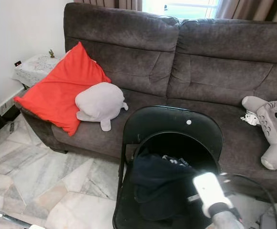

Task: Hang hanger

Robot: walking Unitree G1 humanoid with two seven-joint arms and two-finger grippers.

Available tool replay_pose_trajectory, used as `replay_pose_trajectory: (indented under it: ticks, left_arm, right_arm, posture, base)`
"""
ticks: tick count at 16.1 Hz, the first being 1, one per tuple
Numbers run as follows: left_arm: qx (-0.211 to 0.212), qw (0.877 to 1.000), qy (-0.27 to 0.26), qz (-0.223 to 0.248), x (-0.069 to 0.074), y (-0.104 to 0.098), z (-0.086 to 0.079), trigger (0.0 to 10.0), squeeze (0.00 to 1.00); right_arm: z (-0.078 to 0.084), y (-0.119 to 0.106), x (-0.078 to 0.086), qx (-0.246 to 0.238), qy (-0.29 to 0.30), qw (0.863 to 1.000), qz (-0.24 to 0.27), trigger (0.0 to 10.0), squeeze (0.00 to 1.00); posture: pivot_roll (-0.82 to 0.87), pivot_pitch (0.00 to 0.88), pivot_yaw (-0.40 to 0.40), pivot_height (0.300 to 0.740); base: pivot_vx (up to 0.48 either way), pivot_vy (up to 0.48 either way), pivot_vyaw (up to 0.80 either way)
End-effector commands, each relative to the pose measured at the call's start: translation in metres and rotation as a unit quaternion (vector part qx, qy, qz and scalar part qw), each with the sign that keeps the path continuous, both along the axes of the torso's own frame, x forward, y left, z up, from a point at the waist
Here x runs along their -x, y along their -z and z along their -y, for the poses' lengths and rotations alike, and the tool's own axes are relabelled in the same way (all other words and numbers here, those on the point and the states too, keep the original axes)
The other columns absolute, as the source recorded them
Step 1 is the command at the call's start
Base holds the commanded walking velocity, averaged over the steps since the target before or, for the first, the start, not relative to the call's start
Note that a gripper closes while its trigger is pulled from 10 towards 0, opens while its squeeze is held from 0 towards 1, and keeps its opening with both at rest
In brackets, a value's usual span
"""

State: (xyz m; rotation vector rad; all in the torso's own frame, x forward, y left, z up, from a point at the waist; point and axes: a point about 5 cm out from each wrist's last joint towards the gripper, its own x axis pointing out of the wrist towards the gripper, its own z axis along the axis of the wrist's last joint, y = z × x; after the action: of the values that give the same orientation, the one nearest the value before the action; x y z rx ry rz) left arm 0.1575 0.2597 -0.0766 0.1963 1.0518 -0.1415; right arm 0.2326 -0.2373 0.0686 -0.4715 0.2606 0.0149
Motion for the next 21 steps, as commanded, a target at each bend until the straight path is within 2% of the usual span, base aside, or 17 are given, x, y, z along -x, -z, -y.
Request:
replay_pose_trajectory:
  ticks: [1, 6, 8, 12, 13, 14, 15, 16, 17, 18, 19, 21]
  left_arm:
    - [-0.005, 1.000, 0.000, -0.012, 0.006, 0.001, -0.003, 10.0, 0.00]
    - [-0.005, 1.000, 0.004, -0.015, 0.006, 0.001, -0.004, 10.0, 0.00]
    - [-0.004, 1.000, 0.004, -0.015, 0.005, 0.001, -0.003, 10.0, 0.00]
    - [-0.004, 1.000, 0.005, -0.014, 0.005, 0.001, -0.003, 10.0, 0.00]
    - [-0.004, 1.000, 0.004, -0.014, 0.005, 0.001, -0.003, 10.0, 0.00]
    - [-0.005, 1.000, 0.003, -0.014, 0.005, 0.001, -0.003, 10.0, 0.00]
    - [-0.005, 1.000, 0.002, -0.014, 0.005, 0.001, -0.003, 10.0, 0.00]
    - [-0.005, 1.000, 0.002, -0.014, 0.005, 0.001, -0.003, 10.0, 0.00]
    - [-0.005, 1.000, 0.003, -0.014, 0.004, 0.001, -0.003, 10.0, 0.00]
    - [-0.004, 1.000, 0.004, -0.014, 0.004, 0.001, -0.003, 10.0, 0.00]
    - [-0.004, 1.000, 0.004, -0.014, 0.004, 0.001, -0.002, 10.0, 0.00]
    - [-0.003, 1.000, 0.005, -0.013, 0.003, 0.001, -0.002, 10.0, 0.00]
  right_arm:
    - [0.005, -0.012, 0.002, -0.013, 0.035, 0.999, 0.031, 10.0, 1.00]
    - [-0.003, -0.018, 0.019, -0.029, 0.044, 0.998, 0.041, 10.0, 1.00]
    - [-0.007, -0.016, 0.021, -0.025, 0.027, 0.999, 0.025, 10.0, 1.00]
    - [0.002, -0.018, 0.017, -0.020, 0.052, 0.998, 0.026, 10.0, 1.00]
    - [-0.002, -0.024, 0.014, -0.024, 0.041, 0.998, 0.041, 10.0, 1.00]
    - [-0.011, -0.040, 0.015, 0.011, 0.005, 0.996, 0.088, 10.0, 1.00]
    - [-0.024, -0.048, 0.020, 0.009, -0.030, 0.994, 0.109, 10.0, 1.00]
    - [-0.029, -0.050, 0.025, 0.002, -0.042, 0.993, 0.111, 10.0, 1.00]
    - [-0.045, -0.047, 0.039, 0.028, -0.116, 0.989, 0.085, 10.0, 1.00]
    - [-0.049, -0.046, 0.046, 0.030, -0.138, 0.987, 0.080, 10.0, 1.00]
    - [-0.048, -0.042, 0.051, 0.014, -0.132, 0.989, 0.061, 10.0, 1.00]
    - [-0.041, -0.028, 0.061, 0.060, -0.131, 0.990, -0.006, 10.0, 0.98]
  posture:
    - [-0.06, 0.048, 0.029, 0.740]
    - [-0.07, 0.057, 0.031, 0.740]
    - [-0.07, 0.059, 0.031, 0.740]
    - [-0.07, 0.056, 0.029, 0.740]
    - [-0.07, 0.056, 0.029, 0.740]
    - [-0.06, 0.057, 0.026, 0.740]
    - [-0.07, 0.059, 0.025, 0.740]
    - [-0.07, 0.059, 0.025, 0.740]
    - [-0.08, 0.062, 0.025, 0.740]
    - [-0.08, 0.063, 0.024, 0.740]
    - [-0.08, 0.063, 0.023, 0.740]
    - [-0.09, 0.059, 0.018, 0.740]
  base:
    - [0.000, 0.000, 0.00]
    - [0.000, 0.000, 0.00]
    - [0.000, 0.000, 0.00]
    - [0.000, 0.000, 0.00]
    - [0.000, 0.000, 0.00]
    - [0.000, 0.000, 0.00]
    - [0.000, 0.000, 0.00]
    - [0.000, 0.000, 0.00]
    - [0.000, 0.000, 0.00]
    - [0.000, 0.000, 0.00]
    - [0.000, 0.000, 0.00]
    - [0.000, 0.000, 0.00]
